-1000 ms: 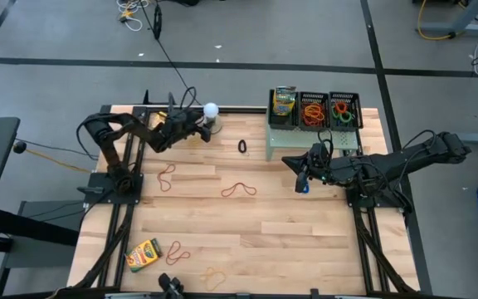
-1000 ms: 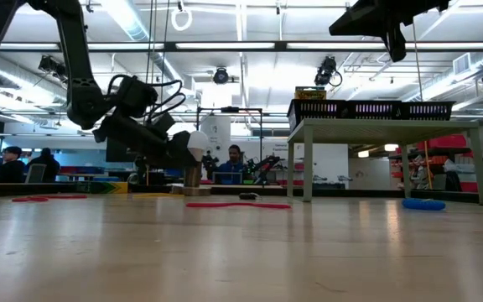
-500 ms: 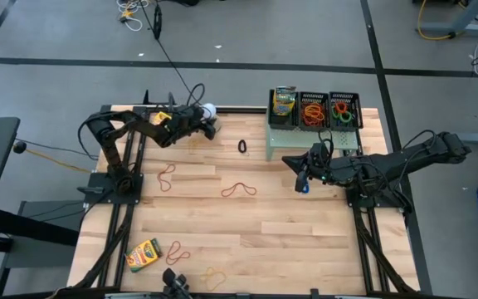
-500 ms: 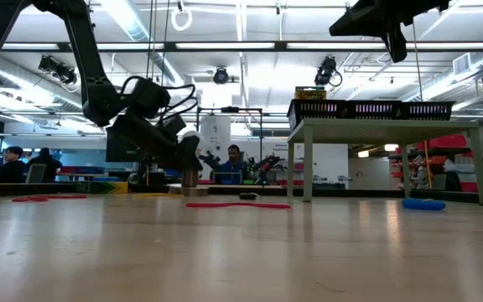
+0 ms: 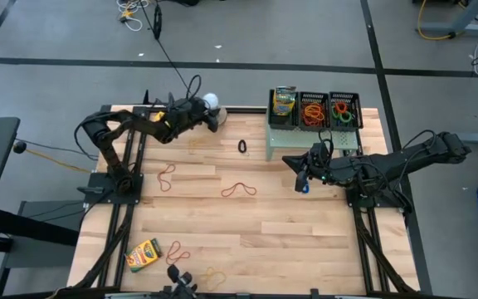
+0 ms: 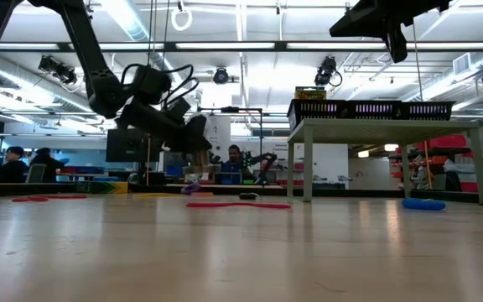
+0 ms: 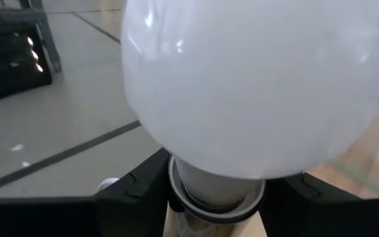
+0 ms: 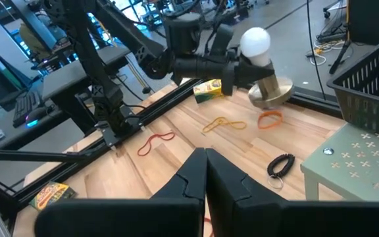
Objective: Pick & Place Office Desk Supplies
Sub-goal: Move the lamp to the top center of the table, then put the violet spring keychain into the right basket on the shelf
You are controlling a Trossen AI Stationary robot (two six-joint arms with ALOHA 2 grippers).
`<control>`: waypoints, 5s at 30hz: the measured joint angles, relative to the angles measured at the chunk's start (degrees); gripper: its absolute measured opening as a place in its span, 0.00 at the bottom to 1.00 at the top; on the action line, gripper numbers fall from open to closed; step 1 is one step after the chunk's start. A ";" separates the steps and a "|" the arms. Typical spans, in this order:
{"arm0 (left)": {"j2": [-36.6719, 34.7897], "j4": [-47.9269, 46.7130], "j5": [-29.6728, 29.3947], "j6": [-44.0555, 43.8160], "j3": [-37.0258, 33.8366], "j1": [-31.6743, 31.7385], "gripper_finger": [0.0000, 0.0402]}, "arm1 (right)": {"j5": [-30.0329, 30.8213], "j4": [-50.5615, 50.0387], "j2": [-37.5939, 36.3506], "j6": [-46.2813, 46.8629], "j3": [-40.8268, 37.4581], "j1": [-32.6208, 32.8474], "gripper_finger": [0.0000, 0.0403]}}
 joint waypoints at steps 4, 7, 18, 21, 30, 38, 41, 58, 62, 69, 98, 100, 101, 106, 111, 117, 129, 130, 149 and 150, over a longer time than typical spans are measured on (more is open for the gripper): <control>-0.07 -6.31 1.92 -4.30 4.11 0.02 0.47 | 0.01 0.00 0.00 0.04 0.00 -0.02 0.02; 0.23 -10.32 1.85 -6.19 7.02 -0.88 0.46 | -0.01 -0.02 0.00 0.03 0.00 -0.02 0.02; 10.46 -10.07 -1.47 -4.65 15.55 -5.33 0.46 | 0.10 -0.50 0.00 -0.48 0.00 -0.26 0.02; 12.92 -9.05 -1.59 -4.52 17.96 -5.69 0.46 | 0.11 -0.48 0.00 -0.26 0.00 -0.26 0.02; 14.53 -11.18 -1.92 -3.83 19.97 -5.46 0.51 | 0.11 -0.44 0.00 0.01 0.00 -0.26 0.02; 14.55 -13.09 -1.71 -2.98 19.97 -5.62 0.62 | 0.10 -0.44 0.00 0.01 0.00 -0.26 0.02; 14.55 -12.93 -1.73 -3.37 19.97 -5.54 0.64 | 0.10 -0.44 0.00 0.01 0.00 -0.26 0.02; 7.07 -26.76 6.20 -4.88 19.87 -5.57 0.67 | 0.10 -0.44 0.00 -1.11 0.00 -0.24 0.02; 4.12 -29.47 7.15 -4.58 19.89 -5.46 0.67 | 0.08 -0.44 0.00 -1.53 0.00 -0.24 0.02; 3.77 -31.98 8.27 -6.89 19.89 -5.09 0.67 | 0.08 -0.42 0.00 -2.59 0.00 -0.24 0.02; -0.25 -60.89 12.46 2.59 31.25 -5.29 0.90 | -0.82 -0.41 0.00 -4.37 0.00 -0.22 0.02; -2.54 -66.55 13.49 3.10 31.77 -5.20 0.86 | -0.82 -0.42 0.00 -4.61 0.00 -0.22 0.02; -3.79 -69.28 13.55 3.10 31.78 -5.20 0.83 | -0.82 -0.42 0.00 -4.79 0.00 -0.22 0.02; -9.98 -74.13 7.46 2.58 27.23 -5.74 0.58 | -0.80 -0.41 0.00 -5.84 0.00 -0.22 0.02; -13.36 -65.91 9.26 -6.09 15.68 -2.24 0.25 | -0.78 -0.41 0.00 -6.51 0.00 -0.22 0.02; -9.86 -57.47 10.39 -16.97 12.93 5.71 0.06 | -0.78 -0.41 0.00 -6.35 0.00 -0.25 0.02; 5.89 -58.34 9.46 -19.85 23.84 9.76 0.42 | -0.71 -0.26 0.00 -4.52 0.00 -0.26 0.02; 6.90 -59.50 7.91 -19.70 24.64 9.26 0.45 | -0.71 -0.32 0.00 -4.50 0.00 -0.26 0.02; 7.81 -71.18 -2.24 -15.01 28.48 7.77 0.04 | -0.47 -1.27 0.00 -4.54 0.00 -0.26 0.02; 6.00 -70.99 -3.78 -14.07 27.44 7.21 0.03 | -0.47 -1.30 0.00 -4.03 0.00 -0.26 0.02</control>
